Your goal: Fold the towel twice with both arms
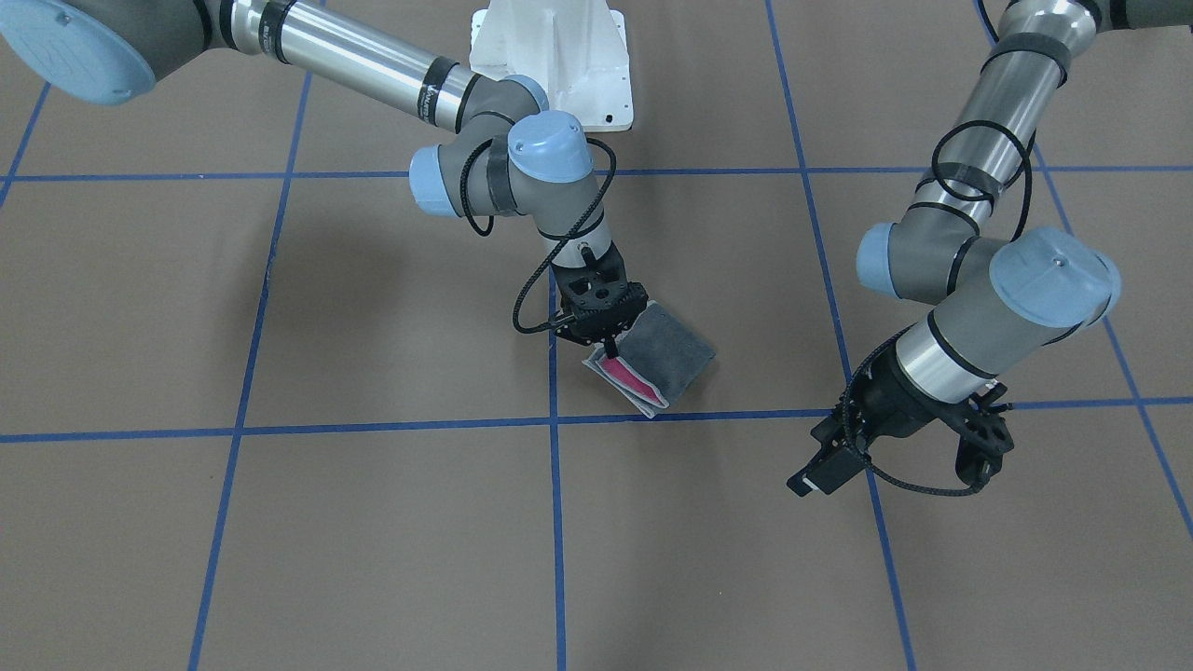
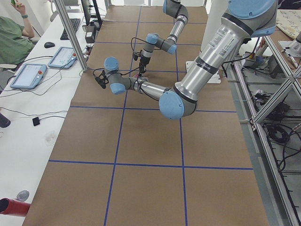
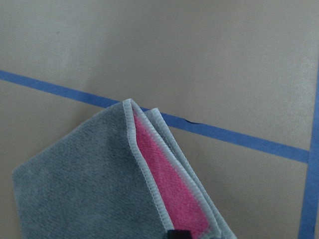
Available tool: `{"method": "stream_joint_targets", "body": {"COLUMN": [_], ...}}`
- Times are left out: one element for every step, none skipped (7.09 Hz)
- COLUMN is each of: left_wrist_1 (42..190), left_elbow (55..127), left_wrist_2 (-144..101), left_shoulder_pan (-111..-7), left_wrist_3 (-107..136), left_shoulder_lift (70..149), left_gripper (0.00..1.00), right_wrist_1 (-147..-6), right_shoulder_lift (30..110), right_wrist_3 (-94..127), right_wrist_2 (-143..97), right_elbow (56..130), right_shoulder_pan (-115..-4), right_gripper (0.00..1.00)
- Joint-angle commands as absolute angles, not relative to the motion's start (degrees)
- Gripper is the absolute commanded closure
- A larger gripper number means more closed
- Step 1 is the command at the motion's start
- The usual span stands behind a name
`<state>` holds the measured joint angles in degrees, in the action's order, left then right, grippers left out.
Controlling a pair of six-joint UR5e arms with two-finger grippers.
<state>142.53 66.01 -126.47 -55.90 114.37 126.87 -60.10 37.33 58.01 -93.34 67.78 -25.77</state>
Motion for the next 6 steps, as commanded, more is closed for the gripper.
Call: {"method": "stream_joint_targets", "body": {"left_wrist_1": [142.5,142.5,142.5,142.5,142.5,142.6], "left_elbow": [65.9,65.9,65.9,65.9,65.9,65.9], "left_wrist_2": [-126.5,-126.5,-126.5,-126.5,-126.5,-126.5], "left_shoulder_pan": [-55.9,-55.9,-55.9,-55.9,-55.9,-55.9], "left_wrist_3": [114.3,114.3,114.4,114.4,114.4,114.4], "left_shoulder_lift": [126.8,126.9,126.9,126.9,126.9,126.9], "left_gripper": [0.00,0.00,0.00,0.00,0.00,0.00], "right_wrist_1": [-60.0,-60.0,-60.0,-60.1,-60.1,-60.1], "right_shoulder_lift": [37.1,36.9,36.9,37.0,37.5,37.7], "right_wrist_3": [58.1,58.3,58.3,58.3,58.1,58.0], "right_wrist_2": [-93.3,-93.4,-93.5,-93.8,-93.8,-93.8], "right_elbow": [68.0,68.4,68.4,68.4,68.4,68.3], "right_shoulder_pan": [-26.0,-26.5,-27.2,-27.9,-27.9,-28.2], "right_gripper": [1.00,1.00,1.00,1.00,1.00,1.00]}}
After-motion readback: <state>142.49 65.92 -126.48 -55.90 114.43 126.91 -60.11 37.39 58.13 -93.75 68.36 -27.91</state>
